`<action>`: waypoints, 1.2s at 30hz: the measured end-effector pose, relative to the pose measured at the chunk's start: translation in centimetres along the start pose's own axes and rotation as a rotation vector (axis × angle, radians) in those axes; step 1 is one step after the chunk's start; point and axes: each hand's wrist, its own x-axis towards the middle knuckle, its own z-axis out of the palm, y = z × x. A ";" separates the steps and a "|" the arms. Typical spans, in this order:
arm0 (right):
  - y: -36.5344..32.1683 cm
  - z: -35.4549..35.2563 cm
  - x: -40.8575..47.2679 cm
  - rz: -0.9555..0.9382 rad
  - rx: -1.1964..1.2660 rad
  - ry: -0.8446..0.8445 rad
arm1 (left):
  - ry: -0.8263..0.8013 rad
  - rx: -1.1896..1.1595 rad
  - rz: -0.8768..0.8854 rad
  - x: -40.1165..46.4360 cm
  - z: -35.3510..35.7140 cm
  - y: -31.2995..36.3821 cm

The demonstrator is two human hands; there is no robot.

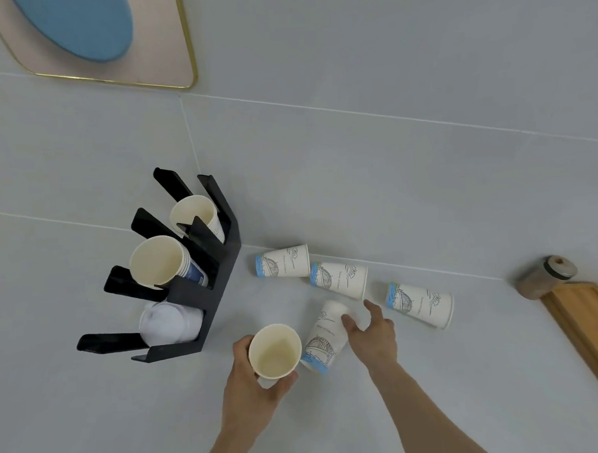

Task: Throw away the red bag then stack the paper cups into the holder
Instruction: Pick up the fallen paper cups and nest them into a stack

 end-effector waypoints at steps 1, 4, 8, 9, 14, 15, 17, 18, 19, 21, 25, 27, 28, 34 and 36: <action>-0.1 0.3 0.3 0.021 0.006 -0.039 | 0.001 0.005 0.002 0.0 0.0 0.0; 0.6 2.0 1.0 0.099 0.075 -0.106 | -0.004 0.028 0.000 0.0 -0.1 0.0; 2.0 3.3 0.7 0.185 0.268 -0.075 | -0.012 0.036 0.000 0.2 -0.2 -0.1; 1.8 3.1 0.5 0.203 0.354 -0.071 | -0.014 0.041 0.000 0.3 -0.2 -0.1; -1.3 0.5 -0.5 0.028 0.643 0.088 | -0.025 0.049 -0.017 0.5 0.2 -0.1; -2.4 -0.4 -1.0 -0.038 0.673 0.110 | -0.028 0.049 -0.019 0.6 0.3 0.0; -4.5 -2.0 -2.2 -0.191 0.683 0.121 | -0.037 0.047 -0.021 0.7 0.4 0.1; -5.3 -2.7 -2.9 -0.278 0.669 0.105 | -0.040 0.046 -0.023 0.8 0.5 0.2; -6.0 -3.3 -3.7 -0.374 0.639 0.082 | -0.042 0.047 -0.022 0.8 0.5 0.3; -6.2 -3.9 -5.2 -0.580 0.538 0.053 | -0.043 0.051 -0.017 1.0 0.5 0.4; -3.9 -3.6 -6.1 -0.881 0.261 0.031 | -0.047 0.048 -0.012 1.0 0.6 0.6; -2.5 -3.1 -5.9 -0.940 0.101 0.027 | -0.051 0.054 -0.019 1.1 0.6 0.6; -2.0 -2.8 -5.9 -0.949 0.037 0.016 | -0.052 0.057 -0.015 1.1 0.7 0.6; -0.7 -1.3 -6.4 -0.824 0.041 -0.153 | -0.055 0.024 0.023 0.9 1.1 1.1; -0.5 -1.0 -6.3 -0.720 0.083 -0.222 | -0.055 0.008 0.050 0.9 1.2 1.1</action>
